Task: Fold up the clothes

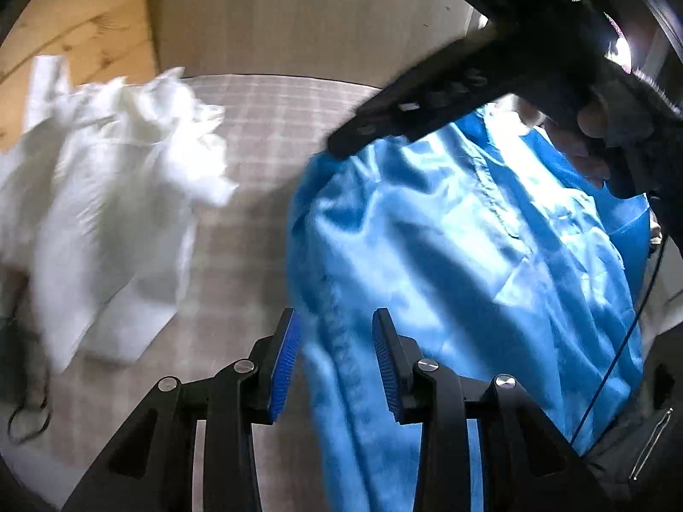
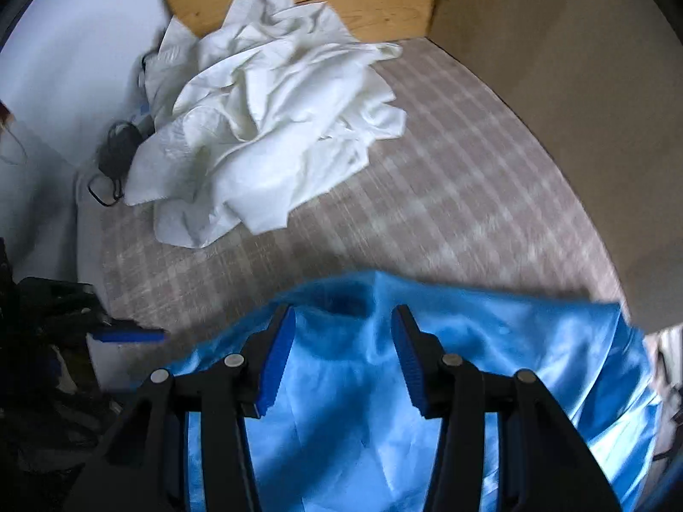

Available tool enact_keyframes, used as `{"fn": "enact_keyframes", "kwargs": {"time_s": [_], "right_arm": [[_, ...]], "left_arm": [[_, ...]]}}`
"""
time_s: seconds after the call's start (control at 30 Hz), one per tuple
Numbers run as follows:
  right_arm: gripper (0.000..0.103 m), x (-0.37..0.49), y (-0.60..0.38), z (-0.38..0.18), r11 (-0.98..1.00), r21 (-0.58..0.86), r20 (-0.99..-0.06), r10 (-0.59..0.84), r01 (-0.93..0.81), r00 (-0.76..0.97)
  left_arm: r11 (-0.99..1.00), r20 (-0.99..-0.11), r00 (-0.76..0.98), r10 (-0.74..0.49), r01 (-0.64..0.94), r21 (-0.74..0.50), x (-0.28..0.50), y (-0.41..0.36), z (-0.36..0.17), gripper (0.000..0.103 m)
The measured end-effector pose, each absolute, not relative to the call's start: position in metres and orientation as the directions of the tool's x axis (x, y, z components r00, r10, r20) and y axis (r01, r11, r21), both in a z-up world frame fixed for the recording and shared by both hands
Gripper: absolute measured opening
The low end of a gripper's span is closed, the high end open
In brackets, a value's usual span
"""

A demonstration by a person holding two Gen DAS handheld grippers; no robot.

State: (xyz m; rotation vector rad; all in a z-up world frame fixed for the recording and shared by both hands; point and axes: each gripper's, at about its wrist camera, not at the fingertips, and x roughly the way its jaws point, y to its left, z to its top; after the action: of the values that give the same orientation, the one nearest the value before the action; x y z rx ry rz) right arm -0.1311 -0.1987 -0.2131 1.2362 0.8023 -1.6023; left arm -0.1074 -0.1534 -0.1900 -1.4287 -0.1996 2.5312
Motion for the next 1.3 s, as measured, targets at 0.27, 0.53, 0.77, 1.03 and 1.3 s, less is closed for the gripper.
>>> {"fn": "enact_keyframes", "kwargs": {"time_s": [0.27, 0.53, 0.77, 1.03, 1.3], "right_arm": [[0.046, -0.141, -0.222, -0.241, -0.348, 0.104, -0.984, -0.174, 0.932, 0.044], [0.041, -0.154, -0.216, -0.243, -0.383, 0.110, -0.989, -0.130, 0.917, 0.064], [0.041, -0.162, -0.211, -0.228, -0.398, 0.122, -0.985, -0.158, 0.909, 0.063], [0.042, -0.147, -0.215, -0.218, -0.308, 0.066, -0.995, -0.090, 0.949, 0.040], [0.046, -0.133, -0.217, -0.249, -0.208, -0.069, -0.997, 0.053, 0.976, -0.059]], "left_arm": [[-0.937, -0.792, -0.507, 0.341, -0.118, -0.328, -0.130, -0.152, -0.222, 0.033], [-0.932, -0.774, -0.531, 0.346, -0.101, -0.347, -0.150, -0.163, -0.227, 0.033], [-0.903, -0.749, -0.514, 0.419, -0.152, -0.402, -0.153, -0.160, -0.219, 0.002], [-0.860, -0.685, -0.533, 0.496, -0.194, -0.472, -0.146, -0.156, -0.202, 0.002], [-0.836, -0.647, -0.546, 0.532, -0.219, -0.504, -0.146, -0.145, -0.198, 0.002]]}}
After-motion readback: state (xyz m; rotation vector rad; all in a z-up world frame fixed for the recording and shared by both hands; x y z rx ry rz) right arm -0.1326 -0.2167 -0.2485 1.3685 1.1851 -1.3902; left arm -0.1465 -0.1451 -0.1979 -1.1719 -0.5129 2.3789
